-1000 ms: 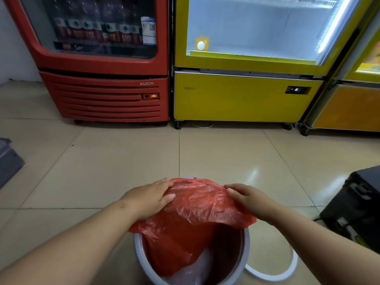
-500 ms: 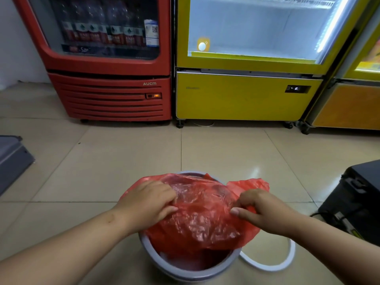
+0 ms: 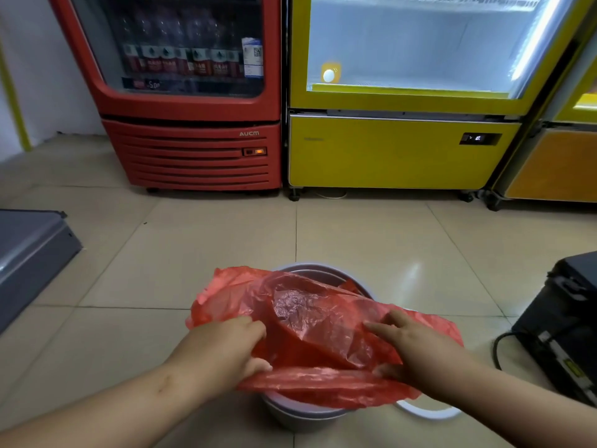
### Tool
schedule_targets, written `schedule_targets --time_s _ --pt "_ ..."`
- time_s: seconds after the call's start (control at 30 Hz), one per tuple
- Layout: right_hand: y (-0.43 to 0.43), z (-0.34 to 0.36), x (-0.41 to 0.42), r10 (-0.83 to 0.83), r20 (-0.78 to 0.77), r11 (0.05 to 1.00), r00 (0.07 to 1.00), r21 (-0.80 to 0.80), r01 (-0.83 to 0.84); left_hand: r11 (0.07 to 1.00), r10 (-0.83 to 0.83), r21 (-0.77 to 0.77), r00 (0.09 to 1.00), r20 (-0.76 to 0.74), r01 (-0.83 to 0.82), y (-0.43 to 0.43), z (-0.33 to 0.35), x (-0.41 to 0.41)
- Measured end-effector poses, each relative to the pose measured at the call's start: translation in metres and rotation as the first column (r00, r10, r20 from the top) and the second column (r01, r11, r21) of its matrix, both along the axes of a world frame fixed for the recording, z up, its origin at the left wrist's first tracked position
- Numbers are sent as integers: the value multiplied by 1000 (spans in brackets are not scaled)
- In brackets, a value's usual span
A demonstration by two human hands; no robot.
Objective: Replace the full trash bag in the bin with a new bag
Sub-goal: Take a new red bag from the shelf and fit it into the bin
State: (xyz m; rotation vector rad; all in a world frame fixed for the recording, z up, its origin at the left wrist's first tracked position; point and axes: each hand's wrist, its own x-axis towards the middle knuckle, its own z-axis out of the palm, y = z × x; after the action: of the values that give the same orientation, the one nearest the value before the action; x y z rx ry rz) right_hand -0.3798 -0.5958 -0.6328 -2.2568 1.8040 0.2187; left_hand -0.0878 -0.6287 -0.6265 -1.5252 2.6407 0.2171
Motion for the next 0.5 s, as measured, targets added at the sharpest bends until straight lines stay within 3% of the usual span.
schedule_targets --time_s 0.1,0.2,0.3,0.5 --pt "-10 -5 -1 40 1 997 999 66 -40 996 -92 8 996 16 92 -12 -5 -1" --pt "-21 -11 1 -37 19 982 999 188 33 989 -125 86 990 60 119 -26 -11 -3" --pt "-32 -18 5 -119 15 961 993 253 111 990 -72 128 992 100 59 -41 -18 -5" --pt "-62 -16 15 -177 33 957 984 241 164 990 8 138 996 85 -20 -64 -31 -6"
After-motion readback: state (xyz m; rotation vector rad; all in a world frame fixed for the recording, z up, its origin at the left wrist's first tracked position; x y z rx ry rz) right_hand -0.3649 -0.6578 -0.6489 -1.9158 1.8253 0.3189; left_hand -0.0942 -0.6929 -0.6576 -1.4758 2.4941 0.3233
